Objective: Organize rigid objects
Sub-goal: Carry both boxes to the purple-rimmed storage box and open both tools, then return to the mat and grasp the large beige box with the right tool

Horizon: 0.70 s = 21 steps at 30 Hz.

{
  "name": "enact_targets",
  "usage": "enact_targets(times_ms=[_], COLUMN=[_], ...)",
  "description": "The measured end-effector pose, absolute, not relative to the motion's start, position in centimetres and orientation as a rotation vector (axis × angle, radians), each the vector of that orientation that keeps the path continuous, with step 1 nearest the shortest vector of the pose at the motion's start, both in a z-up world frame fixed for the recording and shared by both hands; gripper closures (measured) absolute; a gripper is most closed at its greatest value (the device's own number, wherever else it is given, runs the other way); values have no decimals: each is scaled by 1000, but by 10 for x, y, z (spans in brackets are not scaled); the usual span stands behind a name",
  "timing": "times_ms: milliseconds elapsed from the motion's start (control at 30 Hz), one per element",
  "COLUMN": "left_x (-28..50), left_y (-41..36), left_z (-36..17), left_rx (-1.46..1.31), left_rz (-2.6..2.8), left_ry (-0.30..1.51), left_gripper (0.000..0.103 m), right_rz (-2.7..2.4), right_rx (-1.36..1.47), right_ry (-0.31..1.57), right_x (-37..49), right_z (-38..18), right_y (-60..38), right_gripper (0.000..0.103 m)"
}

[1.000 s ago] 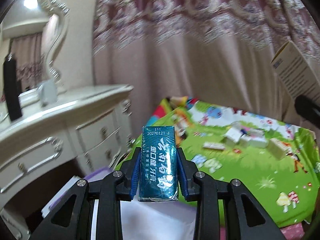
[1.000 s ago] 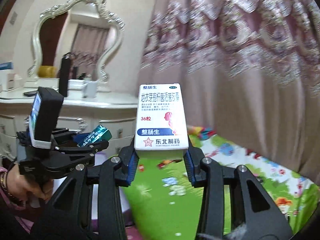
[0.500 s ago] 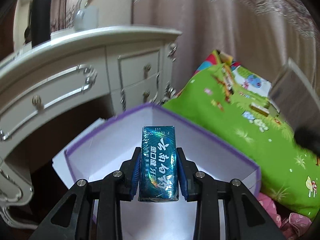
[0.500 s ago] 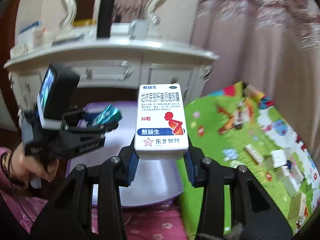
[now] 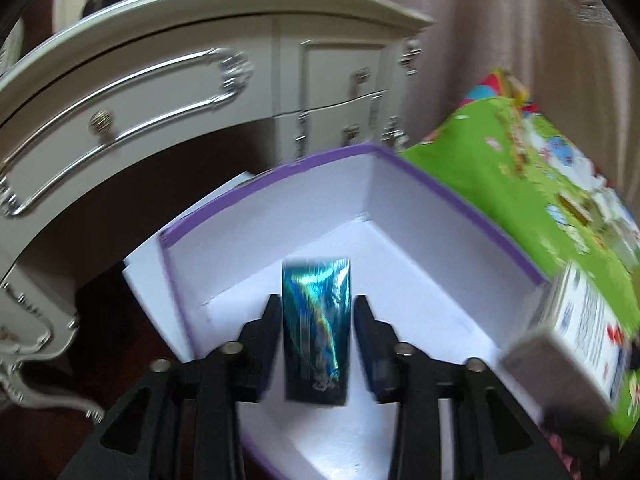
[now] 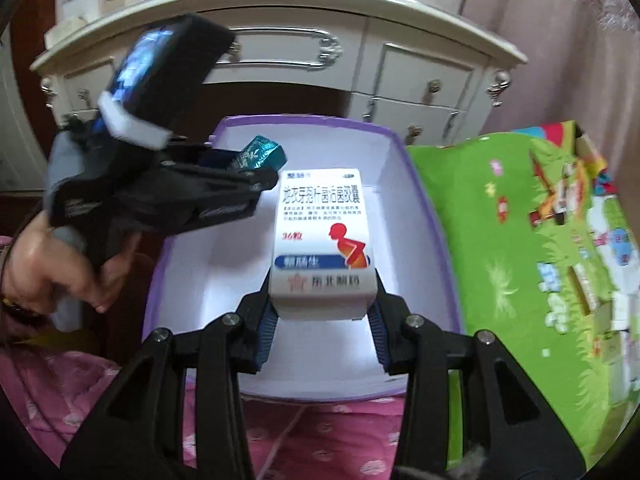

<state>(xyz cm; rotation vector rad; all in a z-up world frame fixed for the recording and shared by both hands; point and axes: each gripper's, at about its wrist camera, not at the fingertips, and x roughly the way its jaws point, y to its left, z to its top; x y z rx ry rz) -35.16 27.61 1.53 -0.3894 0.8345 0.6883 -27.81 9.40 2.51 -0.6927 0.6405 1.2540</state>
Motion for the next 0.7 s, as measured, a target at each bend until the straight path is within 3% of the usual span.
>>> enact_targets(times_ms=[33,100,367,700], left_x=[-352,-355,-323,-184], left_y=[279,283,244,115], left_z=[15,18,36,32], left_rx=[-404,-441,-467,-404], left_rz=[719,756,549,87], left_ry=[848,849,832,1012], left_gripper=[23,12,12,12], right_rz=[1277,1257,979,303], right_rx=[-680,-660,-434,-232], right_ry=[653,644,623,837], right_x=[-279,-278,-209,-98], right_z=[26,30,61,18], right_y=[92,83,-10,-220], right_gripper=[54,32,19,15])
